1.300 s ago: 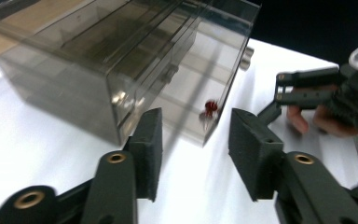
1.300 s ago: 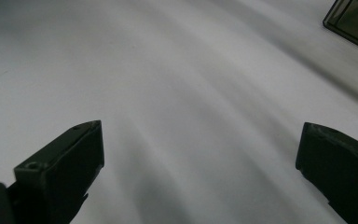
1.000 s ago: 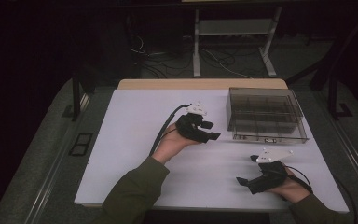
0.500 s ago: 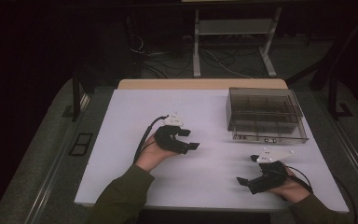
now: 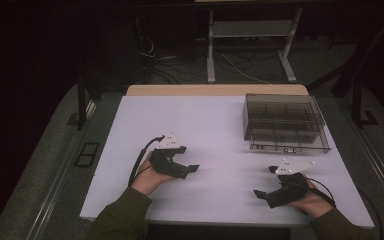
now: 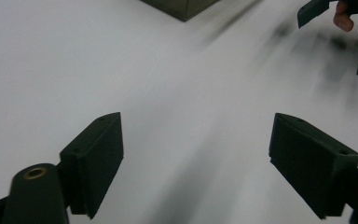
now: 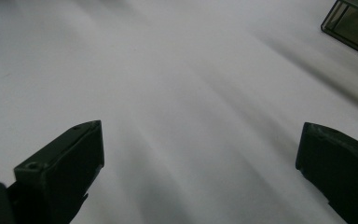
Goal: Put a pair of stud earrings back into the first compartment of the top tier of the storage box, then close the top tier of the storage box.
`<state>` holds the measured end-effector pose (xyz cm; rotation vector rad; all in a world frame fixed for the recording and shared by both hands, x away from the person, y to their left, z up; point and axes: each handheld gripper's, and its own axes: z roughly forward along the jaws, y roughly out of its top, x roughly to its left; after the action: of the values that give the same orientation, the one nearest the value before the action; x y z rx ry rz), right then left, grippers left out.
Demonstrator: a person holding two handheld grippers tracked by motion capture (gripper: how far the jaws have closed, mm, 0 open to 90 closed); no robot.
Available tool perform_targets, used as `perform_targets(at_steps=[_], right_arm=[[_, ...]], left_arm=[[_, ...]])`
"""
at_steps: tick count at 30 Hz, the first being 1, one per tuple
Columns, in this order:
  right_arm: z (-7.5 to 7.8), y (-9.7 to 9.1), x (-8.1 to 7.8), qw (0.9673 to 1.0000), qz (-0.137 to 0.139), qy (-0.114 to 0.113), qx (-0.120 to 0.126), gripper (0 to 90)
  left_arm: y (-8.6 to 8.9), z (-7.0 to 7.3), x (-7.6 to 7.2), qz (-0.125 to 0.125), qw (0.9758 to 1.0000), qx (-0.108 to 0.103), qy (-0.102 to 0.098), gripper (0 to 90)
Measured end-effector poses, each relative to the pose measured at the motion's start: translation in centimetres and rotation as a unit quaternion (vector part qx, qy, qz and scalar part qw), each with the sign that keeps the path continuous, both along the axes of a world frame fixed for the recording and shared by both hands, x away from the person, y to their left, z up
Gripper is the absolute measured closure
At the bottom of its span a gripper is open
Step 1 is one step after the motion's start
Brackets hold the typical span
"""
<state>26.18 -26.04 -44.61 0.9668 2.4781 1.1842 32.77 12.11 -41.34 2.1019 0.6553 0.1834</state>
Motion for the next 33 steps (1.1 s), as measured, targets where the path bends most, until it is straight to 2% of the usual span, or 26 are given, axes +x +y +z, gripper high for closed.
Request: perform_targets(at_steps=[12,16,21,27,31,33], right_arm=[[0.0,0.1,0.0,1.0,0.001,0.001,-0.001,0.4],[0.0,0.0,0.0,1.0,-0.001,0.0,-0.001,0.5],[0.1,-0.1,0.1,1.0,-0.003,0.002,0.001,0.4],[0.6,-0.6,0.2,1.0,0.004,0.0,0.003,0.4],[1.0,-1.0,0.3,0.9999,-0.007,0.003,0.011,0.5],[1.2,-1.4,0.4,0.9997,-0.017,0.004,0.016,6.8]], left_arm=[[2.8,-1.2,-2.6,0.019,0.9994,-0.028,0.004,4.5],[3.4,-1.7,-3.4,0.023,0.9992,-0.032,0.004,0.0],[4.2,-1.9,-3.8,0.03,0.9992,-0.025,0.005,0.0],[4.4,-2.2,-3.6,0.025,0.9996,-0.008,0.001,0.0],[4.4,-2.3,-3.6,0.025,0.9997,-0.003,-0.001,0.0],[4.4,-2.4,-3.6,0.022,0.9997,-0.003,0.002,0.0]])
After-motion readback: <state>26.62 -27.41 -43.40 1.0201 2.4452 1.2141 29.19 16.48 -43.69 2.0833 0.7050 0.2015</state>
